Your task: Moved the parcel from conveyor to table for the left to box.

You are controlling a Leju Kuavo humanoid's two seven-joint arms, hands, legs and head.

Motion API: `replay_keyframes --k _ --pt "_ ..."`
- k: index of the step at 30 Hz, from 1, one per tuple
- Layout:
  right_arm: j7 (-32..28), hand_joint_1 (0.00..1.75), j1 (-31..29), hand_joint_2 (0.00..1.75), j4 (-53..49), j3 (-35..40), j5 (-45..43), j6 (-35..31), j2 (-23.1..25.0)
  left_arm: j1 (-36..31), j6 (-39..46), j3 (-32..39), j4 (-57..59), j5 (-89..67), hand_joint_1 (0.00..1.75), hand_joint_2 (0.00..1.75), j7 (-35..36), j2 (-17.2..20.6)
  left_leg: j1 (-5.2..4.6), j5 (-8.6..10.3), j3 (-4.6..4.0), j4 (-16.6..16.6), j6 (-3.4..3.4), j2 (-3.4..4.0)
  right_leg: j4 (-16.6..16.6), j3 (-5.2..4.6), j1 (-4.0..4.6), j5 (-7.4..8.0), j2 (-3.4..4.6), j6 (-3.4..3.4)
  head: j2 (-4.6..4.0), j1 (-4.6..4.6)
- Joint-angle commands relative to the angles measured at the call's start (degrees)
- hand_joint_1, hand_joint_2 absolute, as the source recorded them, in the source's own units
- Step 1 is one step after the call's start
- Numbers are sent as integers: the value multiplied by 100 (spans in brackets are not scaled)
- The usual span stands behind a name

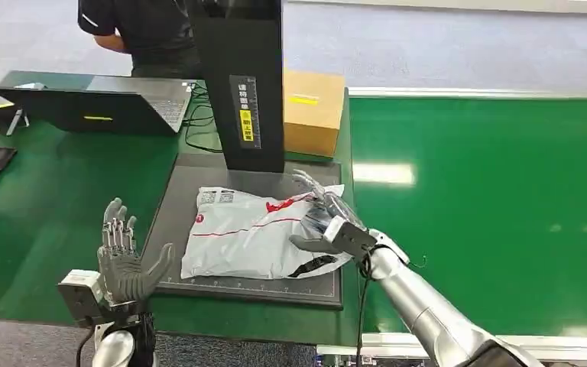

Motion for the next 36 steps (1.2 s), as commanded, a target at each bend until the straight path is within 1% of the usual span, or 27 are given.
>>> replay_keyframes --k 1,3,4,5,13,16,21,22,23,24,26,28,31,32,33,34,35,36 --pt "-280 0 353 175 -640 -1062 -1324 1360 9 -61 13 -142 244 13 0 175 -5 163 3 5 10 -9 -13 -1 -7 10 3 3 -1 -9 0 2" --pt "14 0 714 175 -1461 -1488 -1616 1677 -140 -10 19 -129 159 10 0 175 52 150 4 4 7 -7 -12 -12 -6 12 3 -2 -13 -8 0 2" --pt "162 0 844 175 -1709 -1651 -1771 1831 -162 -3 19 -120 145 9 0 175 65 150 2 3 2 -3 -7 -17 -2 6 2 -3 -18 -5 0 2" --pt "200 0 872 175 -1766 -1685 -1768 1851 -169 -2 20 -115 142 8 0 175 68 149 3 4 4 -4 -10 -28 -4 12 3 -7 -29 -7 0 2" --pt "238 0 894 175 -1755 -1721 -1746 1862 -130 -10 20 -105 156 7 0 175 72 148 2 3 13 -10 -16 -1 -7 14 2 0 -1 -13 0 2" --pt "238 0 894 175 -1755 -1721 -1746 1862 -130 -10 20 -105 156 7 0 175 72 148 2 2 1 -3 -9 -4 -3 3 3 0 -5 -8 0 2" --pt "238 0 894 175 -1755 -1721 -1746 1862 -130 -10 20 -105 156 7 0 175 72 148 2 1 7 -6 -11 -4 -5 8 2 -1 -4 -8 0 2" --pt "155 0 924 175 -1775 -1815 -1792 1885 -103 2 20 -94 140 7 0 175 72 142 2 0 6 -5 -10 -2 -5 7 3 -1 -2 -7 0 2" --pt "116 0 1006 175 -1923 -1904 -1861 1952 -137 23 16 -84 114 7 0 175 82 144 2 0 9 -7 -11 -1 -6 9 3 -1 -1 -9 0 2" --pt "128 0 1214 175 -2259 -2077 -2021 2063 -167 73 -2 -62 54 8 0 175 105 137 2 0 3 -3 -7 -4 -4 5 3 -2 -4 -5 0 4" --pt "116 0 1556 175 -2850 -2435 -2055 1998 -167 106 -62 -23 12 -12 0 175 143 131 2 0 3 -4 -6 -14 -5 7 2 -5 -14 -5 0 2" --pt "270 0 1852 175 -3411 -2861 -1912 1786 -72 134 -90 23 -74 -42 0 175 145 109 5 0 8 -7 -11 -29 -9 19 5 -11 -30 -9 0 2" --pt "-66 0 1952 175 -3860 -3408 -1269 1065 98 215 -84 109 -137 -50 0 175 149 120 1 -2 -8 2 -6 -13 1 -2 1 -7 -13 -5 0 2" --pt "-125 0 1959 175 -3936 -3507 -1209 951 127 219 -82 131 -115 -50 0 175 148 122 1 -3 -4 0 -9 -9 1 1 1 -8 -9 -7 0 2" --pt "-219 0 2018 175 -4173 -3798 -1046 594 225 203 -89 185 -58 -55 0 175 149 101 0 -3 -1 -3 -13 -6 1 2 0 -8 -6 -9 0 2" --pt "-205 0 2061 175 -4294 -3959 -1011 431 265 193 -105 200 -44 -62 0 175 143 94 -2 -1 -10 -1 -7 -9 1 -6 -1 -5 -9 -5 0 4" --pt "-279 0 2115 175 -4427 -4217 -847 -5 362 172 -131 199 -37 -79 0 175 125 94 0 -2 -6 -2 -10 -10 0 -1 0 -5 -10 -8 0 2" --pt "-274 0 2175 175 -4514 -4394 -831 -132 372 157 -149 197 -40 -95 0 175 117 88 -1 -1 -4 -3 -11 -15 0 1 0 -6 -15 -9 0 4"
